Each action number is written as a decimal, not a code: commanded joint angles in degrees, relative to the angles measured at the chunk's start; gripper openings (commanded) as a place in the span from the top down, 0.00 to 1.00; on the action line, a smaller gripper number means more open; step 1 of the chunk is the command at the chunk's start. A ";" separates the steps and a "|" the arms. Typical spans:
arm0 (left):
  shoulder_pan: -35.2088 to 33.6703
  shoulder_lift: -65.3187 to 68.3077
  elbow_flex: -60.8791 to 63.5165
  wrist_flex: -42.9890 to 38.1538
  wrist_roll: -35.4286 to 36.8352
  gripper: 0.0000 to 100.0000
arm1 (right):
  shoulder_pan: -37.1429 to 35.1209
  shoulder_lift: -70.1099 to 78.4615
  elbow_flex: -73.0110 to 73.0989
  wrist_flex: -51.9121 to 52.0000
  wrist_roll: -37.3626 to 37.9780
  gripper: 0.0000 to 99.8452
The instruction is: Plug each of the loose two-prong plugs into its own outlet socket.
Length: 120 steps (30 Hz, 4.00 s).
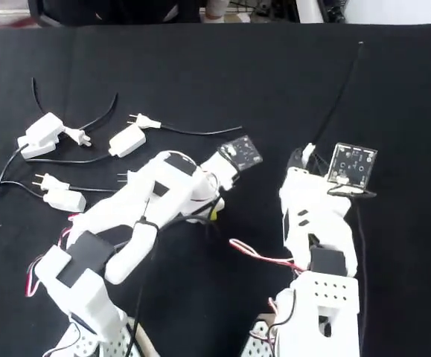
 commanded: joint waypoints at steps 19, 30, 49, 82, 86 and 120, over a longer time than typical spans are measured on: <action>-9.71 0.44 -9.54 5.45 -13.80 0.87 | -2.11 -1.01 -0.48 0.18 0.00 0.99; -10.51 -0.18 -9.98 5.80 -10.81 0.69 | -6.15 -0.57 0.40 0.18 0.79 0.99; -45.49 -51.16 25.01 4.84 12.22 0.69 | -21.10 6.90 -0.40 -7.21 5.63 0.99; -60.70 -64.26 56.84 -14.15 7.82 0.69 | -36.48 64.66 -0.40 -78.15 17.85 0.99; -60.70 -64.26 56.84 -14.07 7.82 0.69 | -34.37 68.18 -0.66 -82.29 17.85 0.99; -60.70 -64.26 56.84 -14.07 7.74 0.69 | -38.07 74.59 -0.13 -87.30 10.99 0.99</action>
